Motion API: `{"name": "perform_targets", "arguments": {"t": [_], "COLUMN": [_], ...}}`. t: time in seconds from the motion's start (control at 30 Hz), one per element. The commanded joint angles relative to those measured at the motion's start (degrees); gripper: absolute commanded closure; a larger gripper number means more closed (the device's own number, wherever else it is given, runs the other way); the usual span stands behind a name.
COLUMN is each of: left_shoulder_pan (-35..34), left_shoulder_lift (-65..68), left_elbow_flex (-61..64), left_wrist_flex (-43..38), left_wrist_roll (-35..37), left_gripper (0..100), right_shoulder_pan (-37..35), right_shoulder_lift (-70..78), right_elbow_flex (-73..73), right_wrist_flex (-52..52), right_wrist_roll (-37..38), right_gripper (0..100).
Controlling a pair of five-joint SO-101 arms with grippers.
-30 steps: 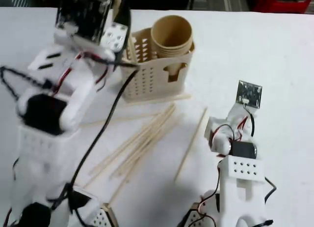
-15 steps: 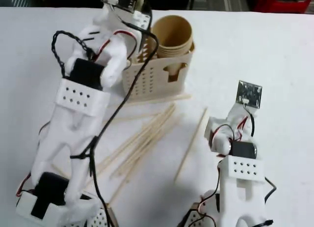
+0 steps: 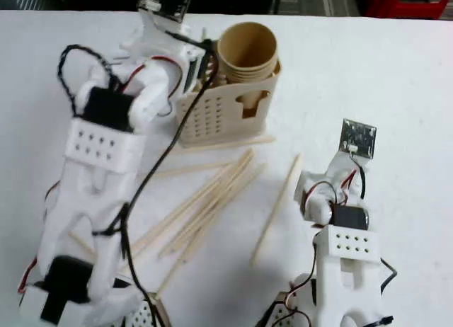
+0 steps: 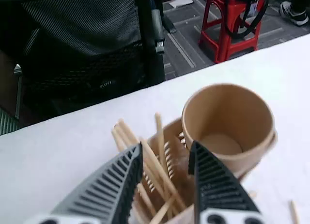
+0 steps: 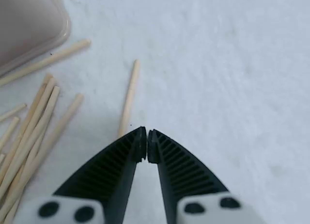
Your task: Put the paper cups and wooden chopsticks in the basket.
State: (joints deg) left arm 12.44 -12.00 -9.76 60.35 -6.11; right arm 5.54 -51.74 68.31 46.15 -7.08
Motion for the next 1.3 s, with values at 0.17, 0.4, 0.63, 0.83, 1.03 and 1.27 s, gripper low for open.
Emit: {"name": "perform_targets", "arguments": {"t": [0.17,0.4,0.63,0.83,1.03,1.27], "left_shoulder_pan": [3.74,6.02,9.27,12.35,14.29,16.84], "left_shoulder_lift": [-13.14,-13.14,-13.41,-12.97,-12.88,-4.26], "left_elbow_flex": [-2.64,4.48,22.77,38.59,49.85,47.65], "left_wrist_flex": [20.84,29.98,23.47,10.46,-0.53,-1.93], "left_wrist_roll": [-11.96,-14.68,-14.68,-14.68,-14.68,-14.33], "left_gripper": [83,83,79,78,78,78], "right_shoulder_pan": [0.4,0.4,2.68,5.67,5.67,5.58], "right_shoulder_lift": [-1.8,-1.8,-1.8,-1.63,-1.63,-1.71], "right_elbow_flex": [-0.44,-0.44,-0.62,-0.53,-0.53,-0.53], "right_wrist_flex": [-1.1,-1.1,-1.8,-3.47,-3.47,-3.47], "right_wrist_roll": [-0.09,-0.09,-0.09,-0.09,-0.09,-0.09], "right_gripper": [98.1,98.1,98.1,98.1,98.1,98.1]}}
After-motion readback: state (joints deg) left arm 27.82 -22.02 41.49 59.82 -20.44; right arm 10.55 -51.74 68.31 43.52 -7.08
